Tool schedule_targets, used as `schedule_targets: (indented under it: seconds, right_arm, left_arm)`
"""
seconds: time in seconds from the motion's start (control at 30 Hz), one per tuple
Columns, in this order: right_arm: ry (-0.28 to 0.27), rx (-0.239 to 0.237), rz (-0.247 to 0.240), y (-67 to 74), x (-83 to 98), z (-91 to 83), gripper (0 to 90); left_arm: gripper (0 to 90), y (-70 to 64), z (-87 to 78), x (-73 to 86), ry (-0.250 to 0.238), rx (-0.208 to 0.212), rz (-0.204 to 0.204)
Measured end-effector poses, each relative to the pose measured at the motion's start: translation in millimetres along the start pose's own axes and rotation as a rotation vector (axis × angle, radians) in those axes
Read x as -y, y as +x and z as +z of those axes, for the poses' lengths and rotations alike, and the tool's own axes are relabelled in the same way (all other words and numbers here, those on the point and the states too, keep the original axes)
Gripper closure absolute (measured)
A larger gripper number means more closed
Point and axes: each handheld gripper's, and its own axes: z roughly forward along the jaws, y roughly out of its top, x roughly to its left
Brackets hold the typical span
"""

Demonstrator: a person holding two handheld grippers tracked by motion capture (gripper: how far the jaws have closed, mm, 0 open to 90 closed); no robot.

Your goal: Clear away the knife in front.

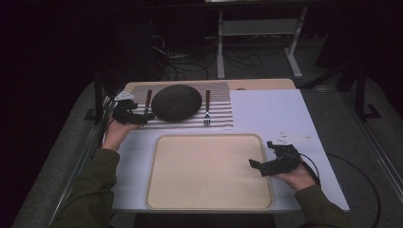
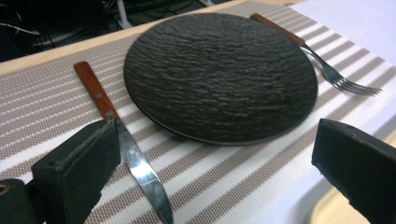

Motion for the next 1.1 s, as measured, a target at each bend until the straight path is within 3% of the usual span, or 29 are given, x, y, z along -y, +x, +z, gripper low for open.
schedule_targets:
  seconds: [0.43, 1.1]
  right_arm:
    - [0.003, -0.007, 0.000, 0.4, 0.0, 0.6, 0.0]
    - [0.004, 0.005, 0.003, -2.4, -1.0, 1.4, 0.0]
  left_arm:
    - [5.1, 17.2, 13.1, -5.5, -0.002, -0.015, -0.043]
    - [24.8, 44.4, 36.9, -11.3, -0.003, -0.049, -0.083]
